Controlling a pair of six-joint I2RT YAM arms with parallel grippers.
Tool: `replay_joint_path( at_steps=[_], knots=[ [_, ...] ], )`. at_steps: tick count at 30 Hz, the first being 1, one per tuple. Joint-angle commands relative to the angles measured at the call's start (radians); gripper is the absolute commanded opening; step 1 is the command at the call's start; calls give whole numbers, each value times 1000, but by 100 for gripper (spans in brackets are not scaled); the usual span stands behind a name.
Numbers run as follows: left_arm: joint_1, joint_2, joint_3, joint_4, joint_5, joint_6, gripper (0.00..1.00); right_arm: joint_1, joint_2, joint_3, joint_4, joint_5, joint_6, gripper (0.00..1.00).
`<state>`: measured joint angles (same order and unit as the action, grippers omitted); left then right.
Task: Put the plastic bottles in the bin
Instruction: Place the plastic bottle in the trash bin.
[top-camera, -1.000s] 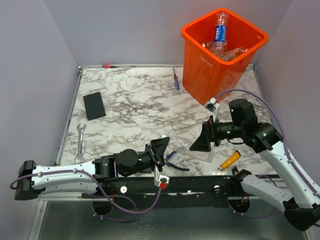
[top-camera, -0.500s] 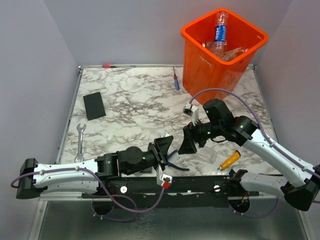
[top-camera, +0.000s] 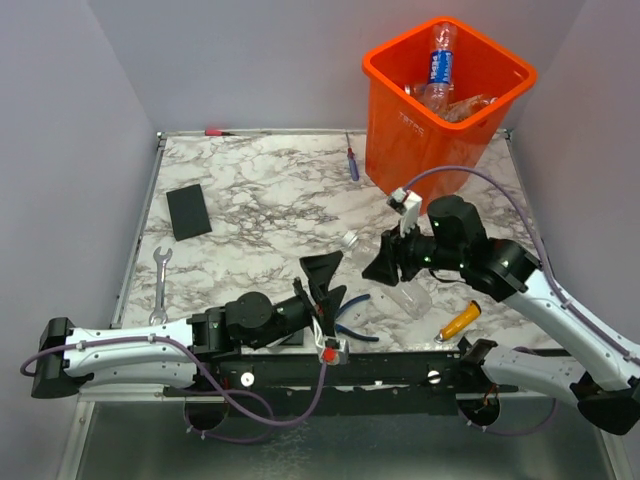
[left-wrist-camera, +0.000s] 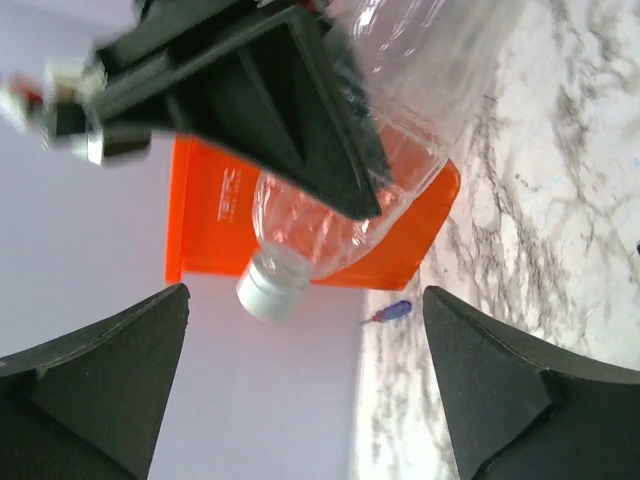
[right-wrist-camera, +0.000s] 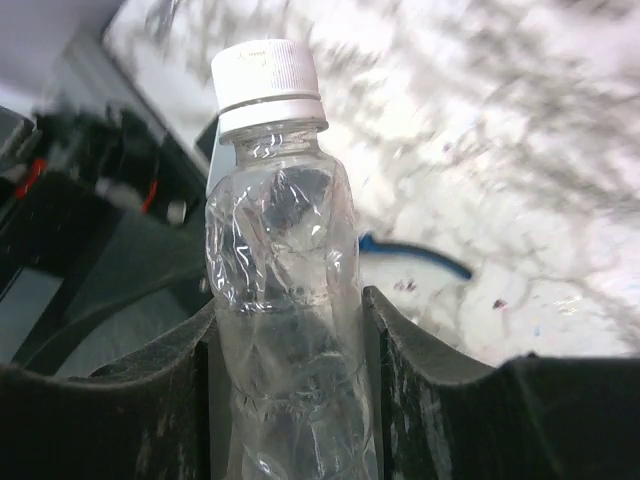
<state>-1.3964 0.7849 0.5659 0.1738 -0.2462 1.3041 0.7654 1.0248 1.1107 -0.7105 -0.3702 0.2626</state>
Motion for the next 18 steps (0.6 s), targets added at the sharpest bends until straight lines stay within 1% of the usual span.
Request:
replay_joint_path(
  at_steps=[1, 2, 3, 4, 5, 6, 8, 10, 12, 13, 14, 15, 16, 18],
  knots=[
    [-4, -45, 34, 233, -229, -408, 99, -3, -135, 6, 211, 352, 103, 31],
    [-4, -44, 69, 233, -316, -538, 99, -3, -171, -20, 288, 409, 123, 31],
    [-2, -37, 120, 193, -383, -665, 99, -3, -203, -55, 374, 427, 141, 31],
    [0, -28, 164, 148, -406, -785, 99, -4, -237, -89, 477, 428, 147, 31],
    [7, -25, 188, 123, -367, -876, 99, -3, -262, -131, 571, 421, 166, 32],
    [16, -31, 194, 110, -276, -963, 99, -3, -284, -175, 676, 414, 183, 32],
    [49, -32, 183, 161, -81, -1162, 99, -4, -309, -247, 876, 406, 220, 32],
    [93, 3, 175, 237, 110, -1364, 99, -4, -309, -285, 1000, 394, 242, 32],
    [153, 49, 173, 332, 278, -1540, 99, -4, -293, -295, 1075, 362, 254, 32],
    [189, 72, 165, 407, 340, -1623, 99, -3, -283, -296, 1104, 334, 262, 32],
    [226, 94, 156, 481, 402, -1738, 99, -4, -274, -297, 1128, 313, 272, 32],
    [264, 118, 154, 544, 449, -1811, 99, -3, -269, -301, 1154, 290, 285, 32],
    [296, 138, 154, 604, 490, -1875, 99, -4, -266, -306, 1178, 281, 297, 33],
    [344, 179, 155, 686, 525, -1967, 99, -4, -266, -316, 1204, 266, 318, 33]
  ],
)
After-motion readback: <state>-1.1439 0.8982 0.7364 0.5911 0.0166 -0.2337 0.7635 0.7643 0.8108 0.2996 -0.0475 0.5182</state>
